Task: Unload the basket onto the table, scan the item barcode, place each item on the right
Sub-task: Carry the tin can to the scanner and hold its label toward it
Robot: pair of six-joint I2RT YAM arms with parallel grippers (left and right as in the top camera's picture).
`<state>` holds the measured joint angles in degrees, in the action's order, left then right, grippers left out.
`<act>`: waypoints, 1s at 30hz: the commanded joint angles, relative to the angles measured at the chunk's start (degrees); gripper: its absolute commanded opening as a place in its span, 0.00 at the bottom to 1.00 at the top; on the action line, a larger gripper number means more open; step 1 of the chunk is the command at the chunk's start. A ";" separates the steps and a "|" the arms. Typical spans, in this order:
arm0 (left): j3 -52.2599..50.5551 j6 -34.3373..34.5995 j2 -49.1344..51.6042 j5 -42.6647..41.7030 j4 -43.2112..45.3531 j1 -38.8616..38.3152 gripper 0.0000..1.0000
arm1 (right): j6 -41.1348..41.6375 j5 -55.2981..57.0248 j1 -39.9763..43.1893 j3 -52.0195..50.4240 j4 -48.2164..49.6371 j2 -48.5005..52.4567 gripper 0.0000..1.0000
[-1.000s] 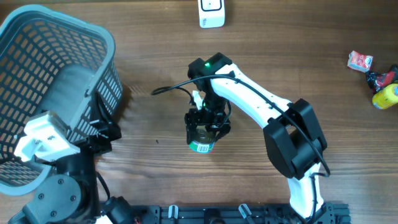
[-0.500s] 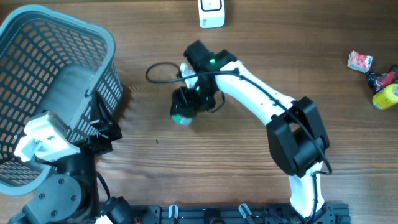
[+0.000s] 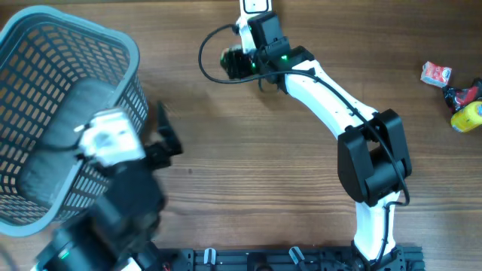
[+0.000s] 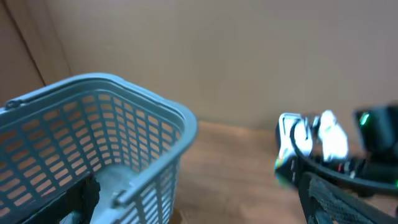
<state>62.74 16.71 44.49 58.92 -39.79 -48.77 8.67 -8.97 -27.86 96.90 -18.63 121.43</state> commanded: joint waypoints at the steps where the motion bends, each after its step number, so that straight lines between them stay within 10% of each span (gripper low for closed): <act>1: 0.15 1.25 5.64 6.60 0.13 -0.20 1.00 | -1.66 9.62 0.85 1.03 6.29 0.61 0.59; 30: 0.15 17.25 27.02 -5.60 1.05 10.21 1.00 | -5.64 10.67 5.92 1.03 46.14 13.46 0.65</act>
<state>62.74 31.44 69.34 55.81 -39.64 -39.55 6.24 1.34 -21.69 96.90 22.65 132.31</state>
